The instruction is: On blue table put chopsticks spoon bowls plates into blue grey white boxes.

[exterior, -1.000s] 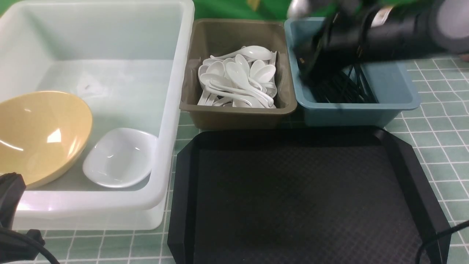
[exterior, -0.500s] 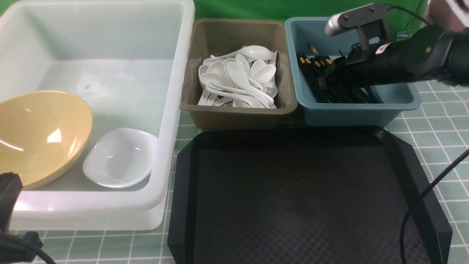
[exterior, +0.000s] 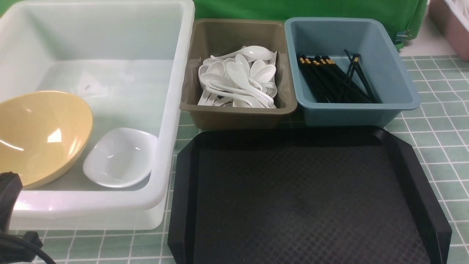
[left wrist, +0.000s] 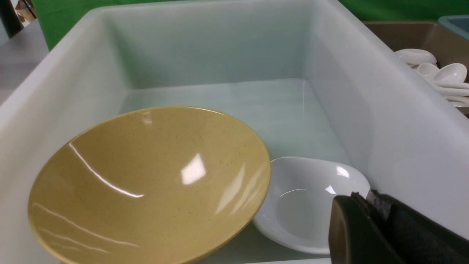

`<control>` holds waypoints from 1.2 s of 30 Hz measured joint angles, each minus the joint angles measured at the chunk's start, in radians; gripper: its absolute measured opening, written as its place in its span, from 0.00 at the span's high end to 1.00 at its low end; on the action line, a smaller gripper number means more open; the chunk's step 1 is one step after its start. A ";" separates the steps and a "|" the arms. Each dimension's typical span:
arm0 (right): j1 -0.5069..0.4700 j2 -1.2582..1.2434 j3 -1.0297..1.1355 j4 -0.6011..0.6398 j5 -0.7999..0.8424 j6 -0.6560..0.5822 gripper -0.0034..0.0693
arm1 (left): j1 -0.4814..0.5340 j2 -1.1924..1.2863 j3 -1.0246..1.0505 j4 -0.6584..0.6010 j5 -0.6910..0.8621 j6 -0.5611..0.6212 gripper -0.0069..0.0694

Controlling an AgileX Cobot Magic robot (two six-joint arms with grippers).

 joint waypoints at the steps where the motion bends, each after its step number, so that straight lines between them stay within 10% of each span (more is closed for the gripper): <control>1: 0.000 -0.051 0.056 0.001 -0.020 -0.002 0.90 | 0.000 0.000 0.000 0.000 0.000 0.000 0.90; 11: 0.000 -0.545 0.740 0.003 -0.371 -0.107 0.90 | 0.000 0.000 0.000 0.000 -0.001 0.006 0.90; 24: -0.028 -0.804 1.029 -0.089 -0.223 0.008 0.90 | 0.000 0.000 0.000 0.000 -0.002 0.006 0.90; 36: -0.279 -0.873 1.029 -0.398 -0.201 0.611 0.89 | 0.000 0.000 0.000 0.001 -0.002 0.006 0.90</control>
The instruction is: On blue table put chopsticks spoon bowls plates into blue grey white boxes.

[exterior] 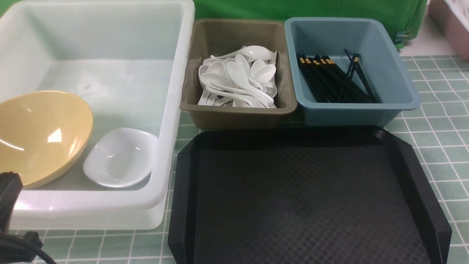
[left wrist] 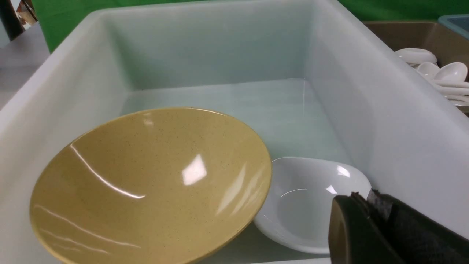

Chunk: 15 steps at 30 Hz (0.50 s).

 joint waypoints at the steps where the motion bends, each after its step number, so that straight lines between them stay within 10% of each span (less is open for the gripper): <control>1: 0.000 0.000 0.000 -0.015 0.023 0.032 0.89 | 0.000 0.000 0.000 0.000 0.000 0.000 0.90; 15: 0.086 0.000 0.000 -0.040 0.089 0.102 0.88 | 0.000 0.000 0.000 0.000 0.000 0.000 0.90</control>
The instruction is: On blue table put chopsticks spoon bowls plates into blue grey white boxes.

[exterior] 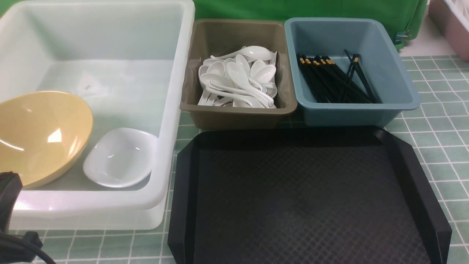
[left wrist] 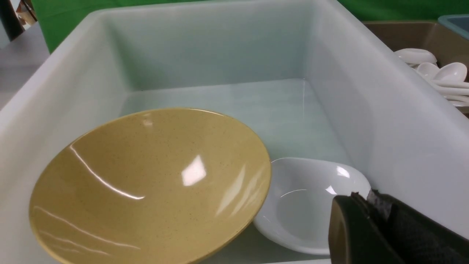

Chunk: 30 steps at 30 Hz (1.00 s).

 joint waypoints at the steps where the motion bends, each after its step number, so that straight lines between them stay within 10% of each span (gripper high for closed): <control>1: 0.001 0.000 0.000 0.000 0.000 0.000 0.88 | 0.000 0.000 0.000 0.000 0.000 0.000 0.90; 30: 0.005 0.000 -0.001 0.000 0.000 0.000 0.84 | 0.117 -0.236 0.119 -0.010 0.053 -0.015 0.90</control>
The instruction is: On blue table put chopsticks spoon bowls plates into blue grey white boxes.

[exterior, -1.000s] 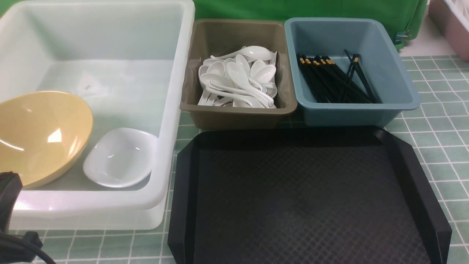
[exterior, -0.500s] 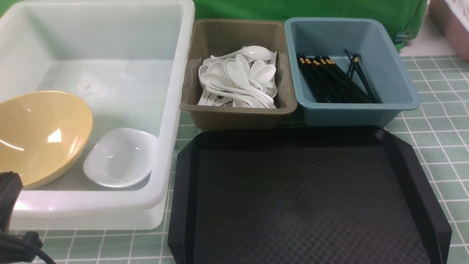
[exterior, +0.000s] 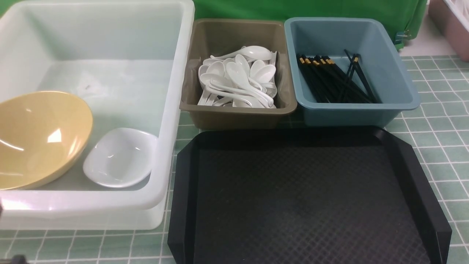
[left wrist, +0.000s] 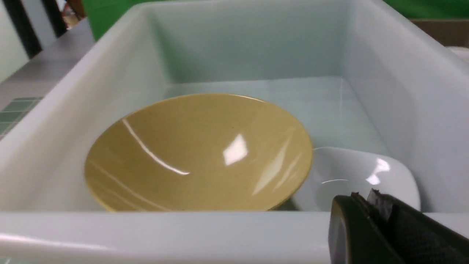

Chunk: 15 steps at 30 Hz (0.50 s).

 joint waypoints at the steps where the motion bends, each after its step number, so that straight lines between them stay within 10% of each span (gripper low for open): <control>1: 0.000 0.000 0.000 0.000 0.000 0.000 0.84 | 0.028 -0.039 0.034 -0.040 -0.007 -0.002 0.90; 15: 0.000 0.000 0.000 -0.001 0.001 -0.001 0.82 | -0.021 -0.067 0.161 -0.251 -0.008 0.088 0.90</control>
